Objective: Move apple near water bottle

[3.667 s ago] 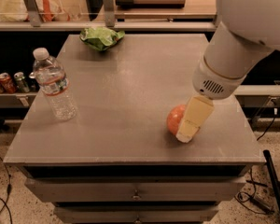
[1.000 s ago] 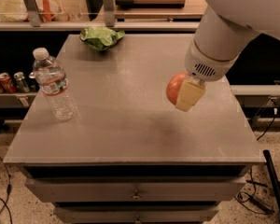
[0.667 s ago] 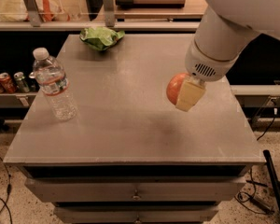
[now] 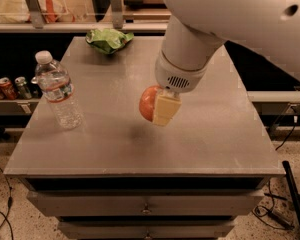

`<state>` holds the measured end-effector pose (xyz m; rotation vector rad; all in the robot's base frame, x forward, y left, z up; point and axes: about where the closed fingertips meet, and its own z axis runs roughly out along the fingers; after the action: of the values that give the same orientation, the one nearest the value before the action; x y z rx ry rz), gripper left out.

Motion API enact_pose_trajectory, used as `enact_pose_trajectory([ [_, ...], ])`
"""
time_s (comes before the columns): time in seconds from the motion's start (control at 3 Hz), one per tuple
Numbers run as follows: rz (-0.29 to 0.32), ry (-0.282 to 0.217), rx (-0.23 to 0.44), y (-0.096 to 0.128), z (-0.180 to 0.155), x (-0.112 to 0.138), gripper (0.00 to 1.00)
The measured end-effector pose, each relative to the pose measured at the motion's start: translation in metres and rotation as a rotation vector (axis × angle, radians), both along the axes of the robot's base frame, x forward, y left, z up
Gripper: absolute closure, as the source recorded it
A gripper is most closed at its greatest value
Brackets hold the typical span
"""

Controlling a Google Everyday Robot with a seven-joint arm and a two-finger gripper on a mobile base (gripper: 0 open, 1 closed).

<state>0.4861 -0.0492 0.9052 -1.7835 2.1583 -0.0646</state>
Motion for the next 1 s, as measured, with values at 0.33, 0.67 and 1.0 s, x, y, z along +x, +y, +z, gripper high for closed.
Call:
enact_pose_trajectory([
  [0.33, 0.153, 0.013, 0.02, 0.046, -0.001, -0.011, 1.0],
  [0.67, 0.27, 0.019, 0.031, 0.084, -0.001, -0.019, 1.0],
  [1.0, 0.343, 0.031, 0.034, 0.112, -0.008, -0.021, 1.0],
])
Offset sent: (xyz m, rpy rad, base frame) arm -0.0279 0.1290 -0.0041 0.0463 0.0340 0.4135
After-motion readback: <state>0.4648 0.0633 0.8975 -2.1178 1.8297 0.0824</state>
